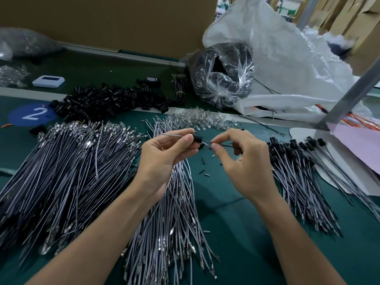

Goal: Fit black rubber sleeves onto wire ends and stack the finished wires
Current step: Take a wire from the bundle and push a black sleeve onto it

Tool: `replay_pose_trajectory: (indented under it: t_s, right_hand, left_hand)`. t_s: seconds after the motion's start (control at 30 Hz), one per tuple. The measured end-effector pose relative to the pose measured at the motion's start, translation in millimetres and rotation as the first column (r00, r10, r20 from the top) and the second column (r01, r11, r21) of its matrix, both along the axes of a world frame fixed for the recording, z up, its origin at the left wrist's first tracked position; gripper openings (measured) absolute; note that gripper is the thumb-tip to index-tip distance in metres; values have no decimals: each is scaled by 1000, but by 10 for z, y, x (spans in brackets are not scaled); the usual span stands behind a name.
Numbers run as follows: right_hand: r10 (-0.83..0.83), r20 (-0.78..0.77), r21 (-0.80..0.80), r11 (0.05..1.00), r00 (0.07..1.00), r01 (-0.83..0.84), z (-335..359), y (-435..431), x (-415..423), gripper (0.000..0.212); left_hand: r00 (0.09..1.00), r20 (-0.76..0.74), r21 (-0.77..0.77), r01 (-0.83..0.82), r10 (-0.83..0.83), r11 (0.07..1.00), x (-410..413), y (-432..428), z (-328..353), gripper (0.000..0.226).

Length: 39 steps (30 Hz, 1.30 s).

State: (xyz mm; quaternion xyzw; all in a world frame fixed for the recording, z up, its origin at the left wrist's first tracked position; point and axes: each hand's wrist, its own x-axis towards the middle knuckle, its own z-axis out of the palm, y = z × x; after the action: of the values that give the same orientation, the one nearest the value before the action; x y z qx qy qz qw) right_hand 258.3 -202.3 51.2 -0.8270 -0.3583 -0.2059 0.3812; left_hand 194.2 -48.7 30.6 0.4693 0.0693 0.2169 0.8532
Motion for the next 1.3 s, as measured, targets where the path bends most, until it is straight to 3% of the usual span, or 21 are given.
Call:
replay_pose_trajectory:
  t_s: [0.63,0.8,1.1,1.3]
  right_hand:
    - [10,157,52,998,988,-19,-46,38,-30,4]
    - [-28,122,100,995,992,16,-50,25,-23,6]
    - [14,71,47,999,997,-17,-49,44,-37,5]
    - [27,38,153,988,999,-32,-38,32,-24,6]
  left_hand:
    - [999,29,61,36,-38,997,-13,-28,-17,17]
    - [999,17,110,46,-48,993,-19,-19,-25,18]
    - [999,35,120,17,-21,993,-6,-22,-41,14]
    - [999,28,106,27,-30,994,-5,-28,-29,18]
